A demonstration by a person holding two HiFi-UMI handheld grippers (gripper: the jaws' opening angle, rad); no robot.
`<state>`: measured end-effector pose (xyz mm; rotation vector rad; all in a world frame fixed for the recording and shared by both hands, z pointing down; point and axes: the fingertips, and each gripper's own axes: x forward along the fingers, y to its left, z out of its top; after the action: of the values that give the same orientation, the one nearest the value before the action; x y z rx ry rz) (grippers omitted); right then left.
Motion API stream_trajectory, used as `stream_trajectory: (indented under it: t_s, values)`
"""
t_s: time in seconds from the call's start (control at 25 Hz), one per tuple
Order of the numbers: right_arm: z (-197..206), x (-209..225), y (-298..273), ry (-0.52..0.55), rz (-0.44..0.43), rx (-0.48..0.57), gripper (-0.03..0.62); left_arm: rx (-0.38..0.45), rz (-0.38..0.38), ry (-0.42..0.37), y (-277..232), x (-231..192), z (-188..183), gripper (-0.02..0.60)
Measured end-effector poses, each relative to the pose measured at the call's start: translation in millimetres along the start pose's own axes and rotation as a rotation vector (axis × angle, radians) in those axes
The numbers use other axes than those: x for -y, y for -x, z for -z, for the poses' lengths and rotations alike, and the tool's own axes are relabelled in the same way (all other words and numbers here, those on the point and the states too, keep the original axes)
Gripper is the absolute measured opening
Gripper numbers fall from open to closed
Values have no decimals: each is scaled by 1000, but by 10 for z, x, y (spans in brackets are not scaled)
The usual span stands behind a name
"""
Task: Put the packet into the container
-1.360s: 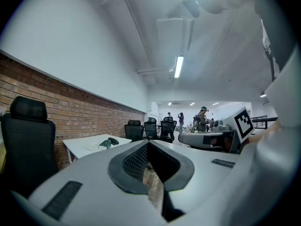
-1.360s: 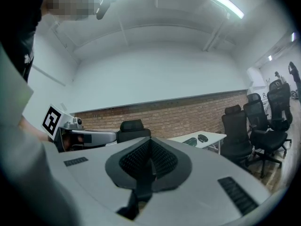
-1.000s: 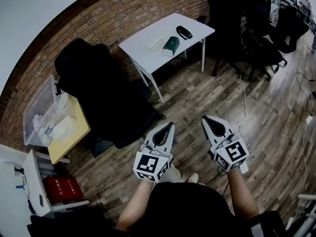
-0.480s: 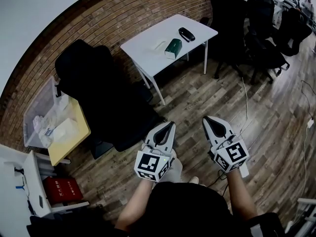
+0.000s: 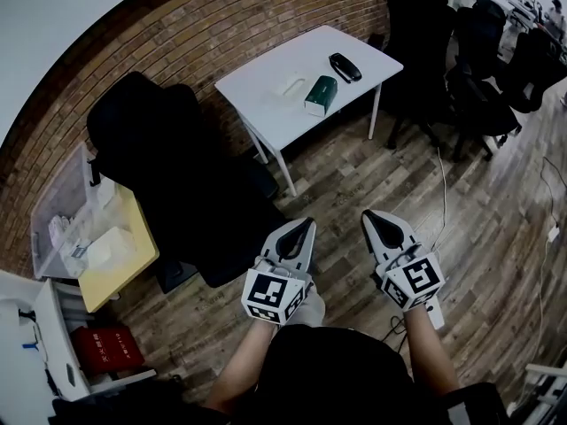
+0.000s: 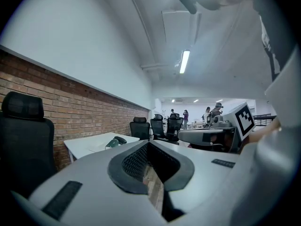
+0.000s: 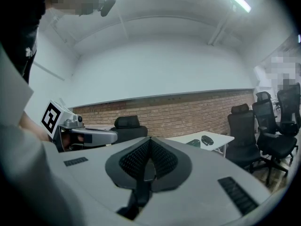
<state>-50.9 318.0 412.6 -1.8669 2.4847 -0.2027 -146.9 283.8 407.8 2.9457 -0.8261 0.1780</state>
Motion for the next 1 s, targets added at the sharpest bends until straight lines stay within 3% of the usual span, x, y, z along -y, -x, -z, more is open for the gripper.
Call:
stream_trajectory:
  t_s: [0.48, 0.64, 1.0]
  values:
    - [-197, 255, -1184, 0, 46, -27, 5, -11, 20, 19, -486, -1123, -192, -3]
    - [-215, 270, -1507, 70, 67, -33, 5, -13, 27, 23, -586, -1479, -187, -3]
    - [-150, 366, -1762, 80, 141, -51, 5, -25, 81, 45, -765, -1804, -39, -3]
